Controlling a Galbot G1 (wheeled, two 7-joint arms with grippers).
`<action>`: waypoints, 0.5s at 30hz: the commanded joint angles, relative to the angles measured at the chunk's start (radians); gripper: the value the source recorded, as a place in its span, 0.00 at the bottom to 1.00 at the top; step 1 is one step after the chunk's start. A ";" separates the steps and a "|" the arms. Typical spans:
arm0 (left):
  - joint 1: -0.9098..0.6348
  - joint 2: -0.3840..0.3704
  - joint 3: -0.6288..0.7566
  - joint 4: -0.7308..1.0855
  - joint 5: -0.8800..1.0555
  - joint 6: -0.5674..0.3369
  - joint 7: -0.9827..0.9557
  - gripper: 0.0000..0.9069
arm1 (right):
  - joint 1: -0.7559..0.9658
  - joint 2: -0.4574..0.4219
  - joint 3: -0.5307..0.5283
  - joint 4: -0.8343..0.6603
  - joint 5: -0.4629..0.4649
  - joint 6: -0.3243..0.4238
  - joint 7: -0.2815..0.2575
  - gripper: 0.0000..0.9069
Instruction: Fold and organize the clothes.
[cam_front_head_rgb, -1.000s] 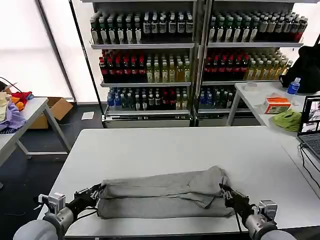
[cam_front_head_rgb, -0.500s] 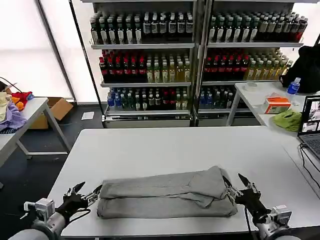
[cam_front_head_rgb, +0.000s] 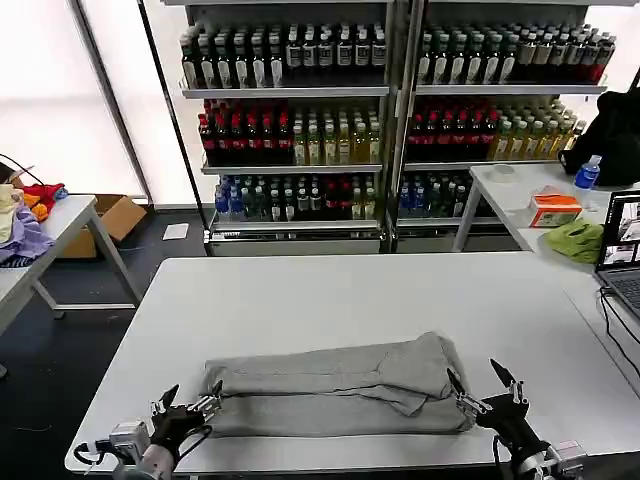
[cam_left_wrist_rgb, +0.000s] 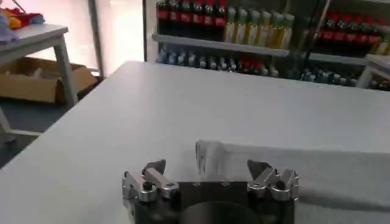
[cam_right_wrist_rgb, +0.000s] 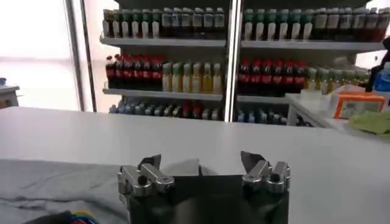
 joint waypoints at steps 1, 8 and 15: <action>-0.010 -0.134 0.049 0.078 0.119 -0.022 -0.037 0.48 | -0.042 0.008 0.002 0.014 -0.015 0.021 0.005 1.00; -0.015 -0.150 0.067 0.095 0.145 -0.043 -0.027 0.01 | -0.036 0.007 0.002 0.023 -0.014 0.016 0.003 1.00; -0.011 -0.173 0.087 0.102 0.147 -0.049 -0.013 0.01 | -0.026 0.005 0.000 0.025 -0.004 0.003 0.014 1.00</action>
